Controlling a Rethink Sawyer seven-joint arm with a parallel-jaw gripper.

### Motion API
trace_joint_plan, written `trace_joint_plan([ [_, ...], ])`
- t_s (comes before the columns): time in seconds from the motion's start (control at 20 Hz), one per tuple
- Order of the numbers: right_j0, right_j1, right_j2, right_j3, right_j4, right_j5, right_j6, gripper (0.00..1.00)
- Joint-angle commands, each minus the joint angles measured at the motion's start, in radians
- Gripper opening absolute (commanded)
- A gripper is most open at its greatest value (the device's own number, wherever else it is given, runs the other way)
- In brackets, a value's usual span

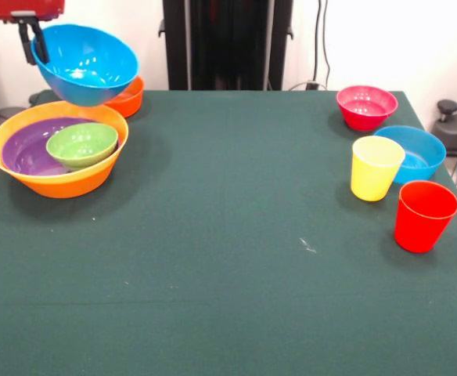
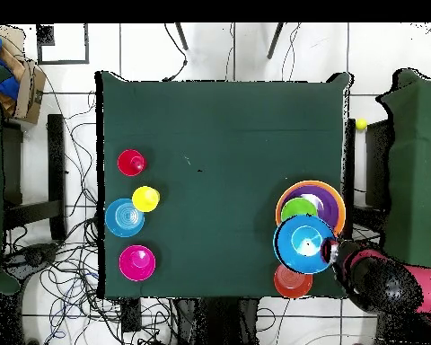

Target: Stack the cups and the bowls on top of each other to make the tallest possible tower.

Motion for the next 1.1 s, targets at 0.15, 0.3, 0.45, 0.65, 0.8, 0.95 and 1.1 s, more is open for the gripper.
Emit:
trace_joint_plan([
  [0.15, 0.093, -0.060, -0.032, -0.033, 0.075, 0.157, -0.064, 0.00],
  [0.3, 0.103, -0.064, -0.037, -0.036, 0.080, 0.152, -0.058, 0.00],
  [0.45, 0.111, -0.067, -0.038, -0.043, 0.085, 0.160, -0.069, 0.00],
  [0.65, 0.101, -0.041, -0.042, -0.047, 0.075, 0.131, -0.079, 0.00],
  [0.8, 0.101, 0.007, -0.053, -0.082, 0.044, 0.122, -0.100, 0.00],
  [0.95, 0.104, 0.057, -0.068, -0.123, 0.007, 0.110, -0.118, 0.00],
  [1.1, 0.102, 0.092, -0.081, -0.151, -0.018, 0.098, -0.128, 0.00],
])
